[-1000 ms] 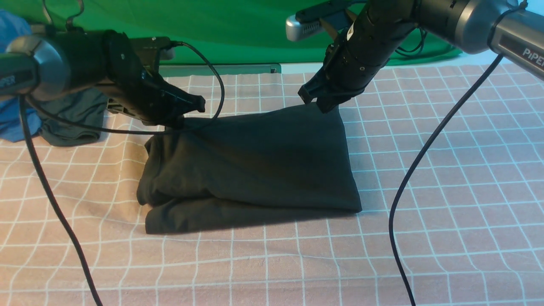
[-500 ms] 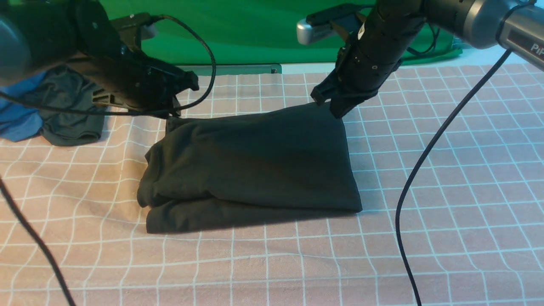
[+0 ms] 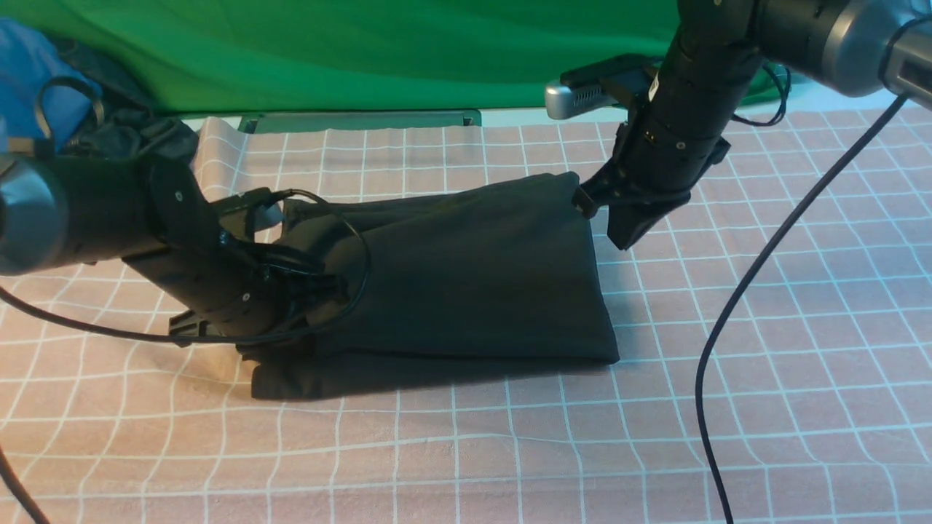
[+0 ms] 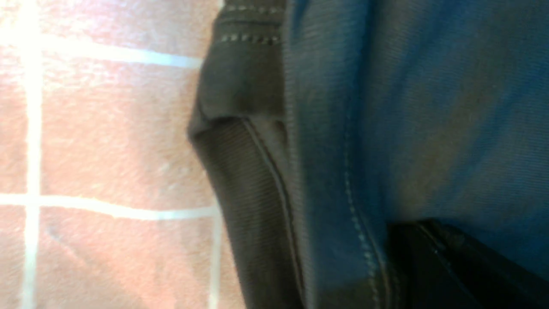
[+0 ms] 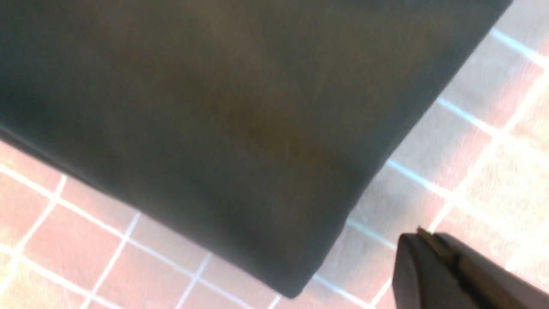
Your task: Fold a long-sleeved shirt over a pink coffee tablecloth.
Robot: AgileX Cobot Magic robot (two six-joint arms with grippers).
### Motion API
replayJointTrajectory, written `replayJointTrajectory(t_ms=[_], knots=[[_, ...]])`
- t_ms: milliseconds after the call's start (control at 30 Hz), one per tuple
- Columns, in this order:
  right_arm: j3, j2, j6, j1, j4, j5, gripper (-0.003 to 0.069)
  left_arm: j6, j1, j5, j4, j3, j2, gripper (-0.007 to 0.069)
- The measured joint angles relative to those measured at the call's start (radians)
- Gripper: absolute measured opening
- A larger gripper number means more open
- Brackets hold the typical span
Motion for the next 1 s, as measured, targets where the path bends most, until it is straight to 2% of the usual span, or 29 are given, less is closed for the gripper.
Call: replayJointTrajectory(t_ms=[300, 467, 500, 567, 600, 667, 767, 1000], knots=[[0.185, -0.113, 0.009, -0.003, 0.000, -0.007, 0.0046, -0.006, 0.005, 0.040, 0.014, 0.000, -0.194, 0.0012], [0.269, -0.091, 0.023, 0.012, 0.017, -0.105, 0.0156, 0.001, 0.005, 0.041, -0.012, 0.005, -0.229, 0.0012], [0.272, -0.086, 0.024, 0.014, 0.022, -0.125, 0.0191, 0.004, 0.005, 0.041, -0.012, 0.013, -0.229, 0.0012], [0.277, -0.072, 0.026, 0.022, 0.034, -0.186, 0.0325, 0.006, 0.005, 0.041, -0.015, 0.049, -0.230, 0.0012], [0.277, -0.072, 0.026, 0.022, 0.037, -0.190, 0.0334, 0.006, 0.005, 0.041, -0.015, 0.052, -0.230, 0.0012], [0.277, -0.066, 0.028, 0.022, 0.064, -0.224, 0.0410, 0.007, 0.005, 0.042, -0.021, 0.089, -0.231, 0.0012], [0.278, -0.060, 0.026, 0.022, 0.084, -0.237, 0.0440, 0.010, 0.005, 0.040, -0.027, 0.145, -0.231, 0.0012], [0.279, 0.006, 0.025, 0.022, 0.105, -0.206, 0.0449, 0.010, 0.005, 0.021, -0.056, 0.260, -0.295, 0.0012]])
